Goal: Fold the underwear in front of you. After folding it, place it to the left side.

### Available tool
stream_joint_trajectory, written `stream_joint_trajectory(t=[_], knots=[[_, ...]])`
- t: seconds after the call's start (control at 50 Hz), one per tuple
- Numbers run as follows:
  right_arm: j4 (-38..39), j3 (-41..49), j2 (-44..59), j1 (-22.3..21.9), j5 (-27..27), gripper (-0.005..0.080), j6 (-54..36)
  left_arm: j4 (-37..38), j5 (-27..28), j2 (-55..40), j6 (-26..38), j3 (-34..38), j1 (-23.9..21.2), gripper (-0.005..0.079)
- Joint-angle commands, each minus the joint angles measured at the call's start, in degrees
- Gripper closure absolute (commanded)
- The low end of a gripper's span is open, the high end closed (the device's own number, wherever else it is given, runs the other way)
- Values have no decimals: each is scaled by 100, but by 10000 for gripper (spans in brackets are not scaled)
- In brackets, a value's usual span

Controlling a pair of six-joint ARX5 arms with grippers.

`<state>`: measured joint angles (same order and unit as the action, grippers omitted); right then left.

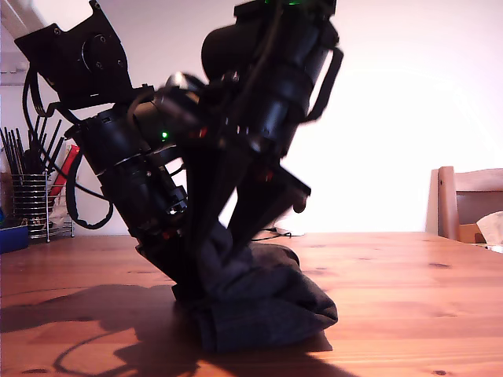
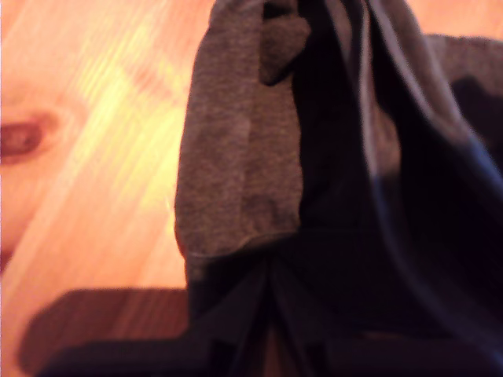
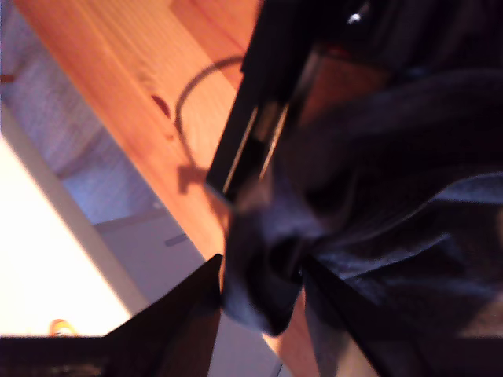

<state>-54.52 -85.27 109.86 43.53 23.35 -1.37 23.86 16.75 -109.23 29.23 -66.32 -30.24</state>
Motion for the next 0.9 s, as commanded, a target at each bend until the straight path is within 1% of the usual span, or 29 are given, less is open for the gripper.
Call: stream_joint_trajectory(t=[0.0,0.18,0.38,0.44,0.64,0.66,0.78,0.88], knots=[[-63,-356,22,-70,28,469,-42,-17,-81,-177,120,68,0,763],[-605,-903,22,-238,17,470,-310,37,-267,-177,251,68,2,763],[-905,-929,22,-393,-22,475,-527,66,-341,-177,295,68,2,763],[-887,-922,24,-417,-114,512,-612,68,-382,-177,297,66,4,763],[-678,-920,39,-439,-461,772,-673,184,-584,-177,431,66,13,763],[-671,-920,48,-450,-505,762,-713,184,-601,-177,431,66,13,763],[-796,-890,203,-498,-699,763,-809,199,-684,-177,446,66,24,763],[-741,-756,428,-564,-737,763,-807,225,-682,-177,444,66,24,763]])
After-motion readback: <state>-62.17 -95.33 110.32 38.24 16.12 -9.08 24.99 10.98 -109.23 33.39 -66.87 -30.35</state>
